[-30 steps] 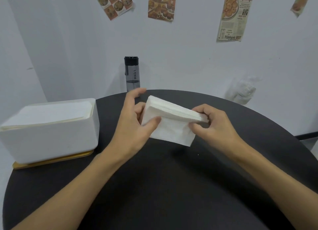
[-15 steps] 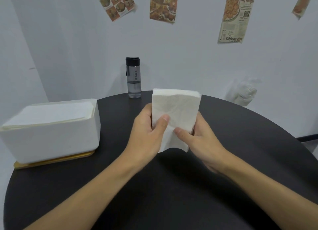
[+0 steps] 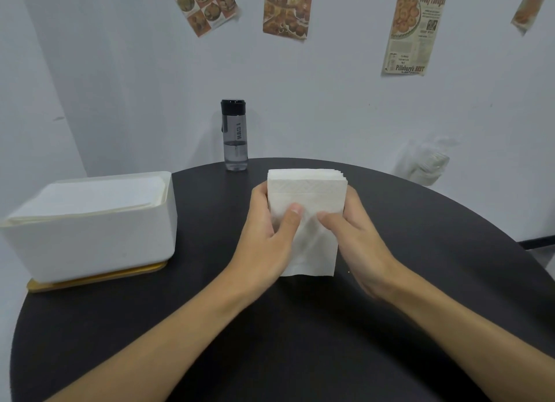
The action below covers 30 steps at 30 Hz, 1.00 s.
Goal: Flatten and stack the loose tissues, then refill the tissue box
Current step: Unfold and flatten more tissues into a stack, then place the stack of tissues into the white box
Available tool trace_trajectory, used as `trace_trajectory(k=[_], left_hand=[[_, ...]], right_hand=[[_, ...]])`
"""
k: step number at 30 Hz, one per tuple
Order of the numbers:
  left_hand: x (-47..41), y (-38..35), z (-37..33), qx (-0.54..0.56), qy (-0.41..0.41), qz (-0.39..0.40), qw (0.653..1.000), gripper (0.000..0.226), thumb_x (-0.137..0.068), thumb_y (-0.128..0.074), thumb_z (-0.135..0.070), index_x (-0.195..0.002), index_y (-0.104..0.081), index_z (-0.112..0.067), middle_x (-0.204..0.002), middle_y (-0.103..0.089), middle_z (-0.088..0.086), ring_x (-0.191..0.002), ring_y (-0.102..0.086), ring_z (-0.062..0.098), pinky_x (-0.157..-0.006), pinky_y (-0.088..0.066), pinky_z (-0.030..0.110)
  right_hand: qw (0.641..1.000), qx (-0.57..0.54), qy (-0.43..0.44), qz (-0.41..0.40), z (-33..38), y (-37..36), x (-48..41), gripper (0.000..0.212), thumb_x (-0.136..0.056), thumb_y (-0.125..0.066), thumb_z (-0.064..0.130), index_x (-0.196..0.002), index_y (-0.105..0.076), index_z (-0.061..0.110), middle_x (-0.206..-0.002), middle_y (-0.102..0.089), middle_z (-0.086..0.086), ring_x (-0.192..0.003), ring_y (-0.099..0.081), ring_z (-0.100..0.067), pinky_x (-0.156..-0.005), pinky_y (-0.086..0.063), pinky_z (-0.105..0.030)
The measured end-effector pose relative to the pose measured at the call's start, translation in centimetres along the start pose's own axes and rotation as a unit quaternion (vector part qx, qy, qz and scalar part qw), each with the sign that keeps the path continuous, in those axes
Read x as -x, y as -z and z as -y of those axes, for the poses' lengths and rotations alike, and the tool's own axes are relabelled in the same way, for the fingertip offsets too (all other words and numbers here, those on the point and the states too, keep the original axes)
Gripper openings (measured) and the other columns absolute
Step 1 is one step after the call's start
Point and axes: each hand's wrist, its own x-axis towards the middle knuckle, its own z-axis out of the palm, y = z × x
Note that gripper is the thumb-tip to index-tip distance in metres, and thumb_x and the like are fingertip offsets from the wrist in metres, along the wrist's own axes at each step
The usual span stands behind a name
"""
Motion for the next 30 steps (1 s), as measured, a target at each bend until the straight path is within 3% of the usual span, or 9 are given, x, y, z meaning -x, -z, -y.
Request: trace_trajectory(k=[6,9,13,16,19,22,25,28,30], left_hand=[[0.0,-0.1,0.6,-0.019,-0.003,0.006,1.000,0.029,-0.105,-0.047,-0.020,-0.132,-0.037,-0.026,-0.120,-0.055,-0.018,-0.105,-0.057,-0.012,-0.080,-0.048,0.007],[0.1,-0.2,0.7,-0.035,-0.007,0.007,0.999,0.021,-0.106,-0.045,-0.018,-0.126,-0.039,-0.024,-0.114,-0.054,-0.019,-0.100,-0.056,-0.016,-0.078,-0.047,0.006],[-0.2,0.1,0.8,-0.044,-0.004,-0.004,0.999,0.013,-0.106,-0.044,-0.019,-0.116,-0.042,-0.027,-0.112,-0.055,-0.019,-0.100,-0.058,-0.010,-0.081,-0.050,0.011],[-0.5,0.6,0.3,-0.027,0.019,-0.024,0.999,0.012,-0.107,-0.045,-0.021,-0.110,-0.042,-0.032,-0.114,-0.057,-0.014,-0.103,-0.061,-0.002,-0.087,-0.055,0.023],[-1.2,1.9,-1.2,0.006,0.048,-0.060,0.997,0.013,-0.106,-0.047,-0.024,-0.106,-0.042,-0.036,-0.116,-0.057,-0.011,-0.106,-0.062,0.004,-0.088,-0.057,0.029],[-1.7,4.3,-3.0,0.018,0.059,-0.099,0.993,0.017,-0.103,-0.054,-0.021,-0.112,-0.046,-0.031,-0.118,-0.061,-0.009,-0.108,-0.064,0.007,-0.086,-0.056,0.030],[-2.0,9.1,-5.3,0.004,0.046,-0.160,0.986,0.032,-0.090,-0.068,-0.015,-0.115,-0.050,-0.025,-0.115,-0.066,0.002,-0.101,-0.069,0.019,-0.084,-0.059,0.041],[-2.0,14.1,-7.2,-0.006,0.090,-0.157,0.983,0.036,-0.092,-0.067,-0.007,-0.125,-0.055,-0.013,-0.112,-0.071,0.010,-0.096,-0.072,0.024,-0.080,-0.062,0.045],[-1.7,16.7,-7.8,0.008,0.103,-0.185,0.977,0.037,-0.092,-0.066,-0.002,-0.127,-0.056,-0.010,-0.114,-0.070,0.011,-0.096,-0.072,0.024,-0.076,-0.063,0.041]], right_hand=[[1.000,0.008,-0.015,0.006,-0.2,-0.1,0.0,0.044,-0.099,-0.040,0.006,-0.139,-0.038,0.025,-0.128,-0.051,0.017,-0.110,-0.058,0.007,-0.088,-0.052,-0.019],[0.999,0.019,-0.029,0.004,-0.3,0.0,0.0,0.038,-0.099,-0.040,0.006,-0.131,-0.040,0.026,-0.122,-0.053,0.016,-0.103,-0.059,0.007,-0.083,-0.053,-0.020],[0.997,0.062,-0.045,-0.007,-0.5,0.1,-0.2,0.021,-0.101,-0.047,0.014,-0.115,-0.045,0.030,-0.114,-0.058,0.013,-0.096,-0.062,0.006,-0.077,-0.056,-0.021],[0.996,0.065,-0.069,0.007,-0.4,0.2,-0.2,0.018,-0.100,-0.053,0.020,-0.115,-0.050,0.030,-0.117,-0.063,0.011,-0.104,-0.065,-0.004,-0.089,-0.057,-0.032],[0.996,0.062,-0.062,0.015,0.5,0.2,-0.4,0.021,-0.100,-0.056,0.013,-0.118,-0.056,0.022,-0.115,-0.070,0.008,-0.105,-0.068,-0.008,-0.094,-0.056,-0.035],[0.998,0.048,-0.026,0.024,2.2,-0.3,-1.3,0.018,-0.098,-0.057,0.005,-0.113,-0.064,0.014,-0.106,-0.075,0.002,-0.099,-0.071,-0.014,-0.091,-0.056,-0.031],[0.995,0.071,0.004,0.065,4.6,-2.2,-2.7,0.017,-0.097,-0.058,0.004,-0.110,-0.067,0.011,-0.104,-0.075,-0.002,-0.098,-0.071,-0.018,-0.088,-0.056,-0.028],[0.991,0.084,0.022,0.104,6.4,-5.2,-4.4,0.017,-0.097,-0.058,0.005,-0.110,-0.069,0.010,-0.105,-0.075,-0.004,-0.094,-0.071,-0.014,-0.088,-0.056,-0.026],[0.994,0.033,-0.004,0.104,7.1,-7.5,-5.6,0.017,-0.096,-0.062,0.008,-0.112,-0.067,0.010,-0.104,-0.075,-0.007,-0.087,-0.071,-0.015,-0.081,-0.056,-0.029]])
